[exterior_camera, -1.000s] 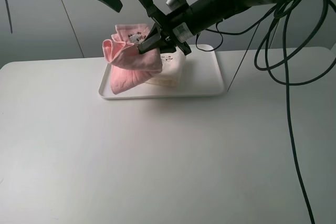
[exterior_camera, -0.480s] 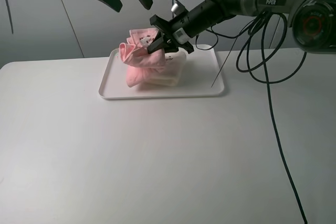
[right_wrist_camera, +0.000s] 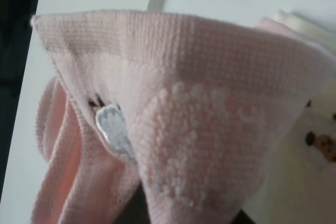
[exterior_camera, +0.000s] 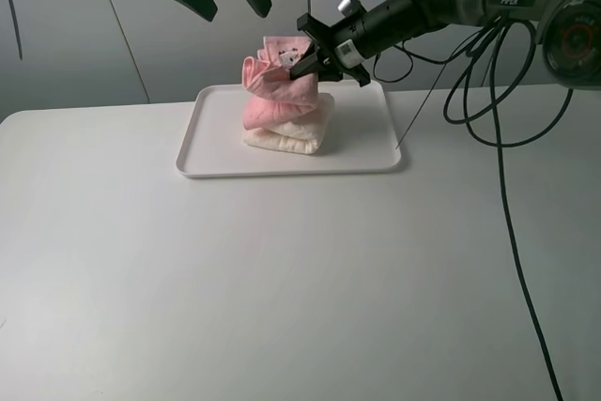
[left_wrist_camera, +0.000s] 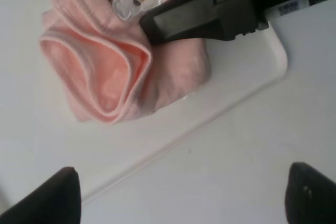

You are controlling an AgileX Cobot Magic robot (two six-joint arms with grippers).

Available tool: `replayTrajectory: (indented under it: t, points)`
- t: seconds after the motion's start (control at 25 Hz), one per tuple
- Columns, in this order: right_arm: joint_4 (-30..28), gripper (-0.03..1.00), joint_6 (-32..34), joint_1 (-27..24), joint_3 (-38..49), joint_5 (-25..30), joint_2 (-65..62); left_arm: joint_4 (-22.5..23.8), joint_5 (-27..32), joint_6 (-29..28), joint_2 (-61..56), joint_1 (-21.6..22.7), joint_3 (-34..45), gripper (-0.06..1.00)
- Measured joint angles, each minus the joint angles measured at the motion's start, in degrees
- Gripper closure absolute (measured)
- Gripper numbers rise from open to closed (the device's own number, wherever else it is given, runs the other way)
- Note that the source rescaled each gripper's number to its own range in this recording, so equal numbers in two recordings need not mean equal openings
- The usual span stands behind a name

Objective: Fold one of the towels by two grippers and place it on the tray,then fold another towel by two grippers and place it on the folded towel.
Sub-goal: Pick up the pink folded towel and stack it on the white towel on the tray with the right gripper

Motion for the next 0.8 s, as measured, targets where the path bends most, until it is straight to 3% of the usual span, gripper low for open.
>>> replayTrajectory:
  t: [0.36, 0.44, 0.6, 0.68, 0.8]
  points:
    - [-2.35, 0.83, 1.83, 0.0, 0.0, -3.42, 2.16, 0.0, 0.0, 0.0, 0.0, 0.0, 0.0, -0.06]
    - [-5.03, 0.71, 3.24, 0.0, 0.0, -4.8, 2.16, 0.0, 0.0, 0.0, 0.0, 0.0, 0.0, -0.06]
    - [-8.95, 0.29, 4.53, 0.0, 0.0, -5.98, 2.16, 0.0, 0.0, 0.1, 0.0, 0.0, 0.0, -0.06]
    - [-9.37, 0.21, 4.53, 0.0, 0.0, -5.98, 2.16, 0.0, 0.0, 0.1, 0.0, 0.0, 0.0, -0.06]
    - [-9.51, 0.19, 4.62, 0.0, 0.0, -4.71, 2.16, 0.0, 0.0, 0.1, 0.0, 0.0, 0.0, -0.06]
